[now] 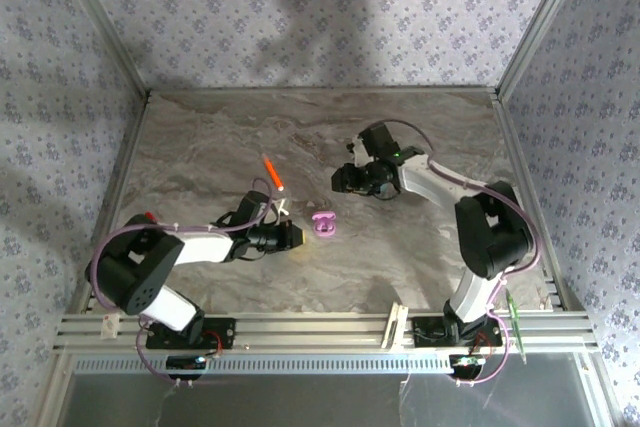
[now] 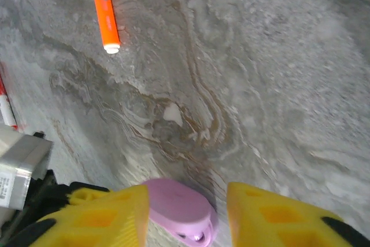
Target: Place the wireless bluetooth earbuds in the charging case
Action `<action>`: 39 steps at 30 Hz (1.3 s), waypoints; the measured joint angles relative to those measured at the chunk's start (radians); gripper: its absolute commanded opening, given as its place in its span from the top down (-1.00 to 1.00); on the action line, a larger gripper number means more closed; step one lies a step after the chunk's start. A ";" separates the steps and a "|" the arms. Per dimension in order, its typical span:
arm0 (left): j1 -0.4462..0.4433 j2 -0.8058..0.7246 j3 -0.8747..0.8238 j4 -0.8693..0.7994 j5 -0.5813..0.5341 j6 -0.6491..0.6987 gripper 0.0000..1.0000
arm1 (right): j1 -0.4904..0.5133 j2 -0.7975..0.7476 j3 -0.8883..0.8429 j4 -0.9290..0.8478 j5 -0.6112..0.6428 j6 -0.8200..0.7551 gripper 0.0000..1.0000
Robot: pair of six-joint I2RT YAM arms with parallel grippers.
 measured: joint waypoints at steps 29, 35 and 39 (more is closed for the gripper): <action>0.002 0.150 0.069 0.129 0.040 -0.004 0.89 | 0.116 0.153 0.114 -0.102 0.072 -0.051 0.64; 0.002 0.151 0.069 0.132 0.043 -0.004 0.89 | 0.128 0.153 0.082 -0.100 0.072 -0.051 0.64; 0.001 0.151 0.069 0.132 0.043 -0.005 0.89 | 0.131 0.151 0.060 -0.101 0.072 -0.050 0.65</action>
